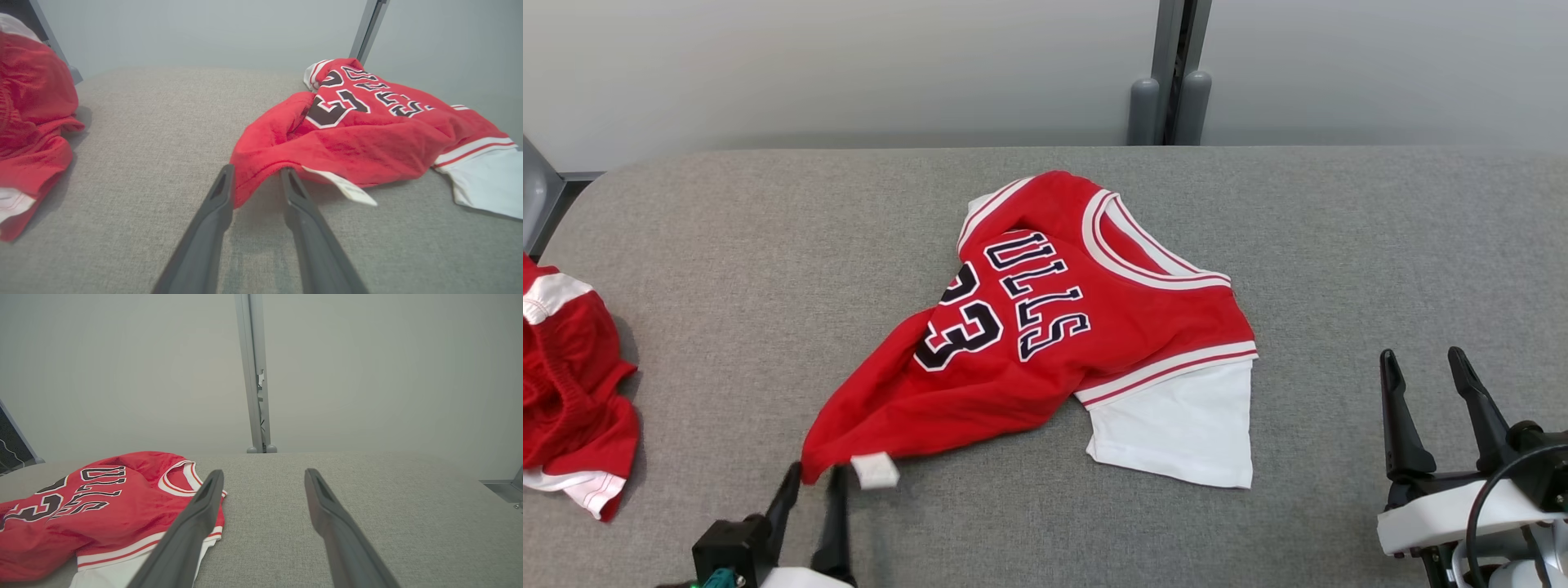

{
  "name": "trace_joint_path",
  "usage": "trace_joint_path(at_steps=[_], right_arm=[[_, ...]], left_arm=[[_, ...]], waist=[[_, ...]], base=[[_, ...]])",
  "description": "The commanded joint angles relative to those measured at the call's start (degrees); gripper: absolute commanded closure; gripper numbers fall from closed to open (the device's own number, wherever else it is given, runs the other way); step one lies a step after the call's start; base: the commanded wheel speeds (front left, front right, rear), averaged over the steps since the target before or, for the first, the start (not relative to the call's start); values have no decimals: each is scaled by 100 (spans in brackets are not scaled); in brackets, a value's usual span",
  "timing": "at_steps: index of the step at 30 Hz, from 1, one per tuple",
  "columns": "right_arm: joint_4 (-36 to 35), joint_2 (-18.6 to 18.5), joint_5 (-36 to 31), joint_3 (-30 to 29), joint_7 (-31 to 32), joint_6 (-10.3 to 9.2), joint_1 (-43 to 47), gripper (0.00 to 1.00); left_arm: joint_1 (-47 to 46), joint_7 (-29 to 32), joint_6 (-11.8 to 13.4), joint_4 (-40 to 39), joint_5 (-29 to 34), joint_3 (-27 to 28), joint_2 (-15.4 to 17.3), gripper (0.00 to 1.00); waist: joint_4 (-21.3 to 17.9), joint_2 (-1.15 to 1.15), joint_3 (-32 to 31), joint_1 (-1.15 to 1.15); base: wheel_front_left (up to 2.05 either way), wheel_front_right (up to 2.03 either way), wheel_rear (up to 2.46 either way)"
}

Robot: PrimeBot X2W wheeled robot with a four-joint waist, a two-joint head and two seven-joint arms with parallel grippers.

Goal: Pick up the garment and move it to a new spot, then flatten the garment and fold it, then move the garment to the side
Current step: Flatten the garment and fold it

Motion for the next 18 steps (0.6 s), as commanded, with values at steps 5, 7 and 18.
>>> trace_joint_path(at_steps=[5,7,18], right_arm=[[-80,-31,30,-21,35,2,37,0],[-95,-31,30,-18,32,2,48,0],[-108,-32,26,22,61,2,108,0]], left_arm=[[-204,-26,-226,-381,411,265,-117,0],[-251,-26,-295,-571,577,384,-161,0],[-284,-28,-642,-1116,884,1226,-194,0]], waist=[[34,0,4,0],[46,0,6,0],[36,0,-103,0]], base=[[0,0,0],[0,0,0],[0,0,0]])
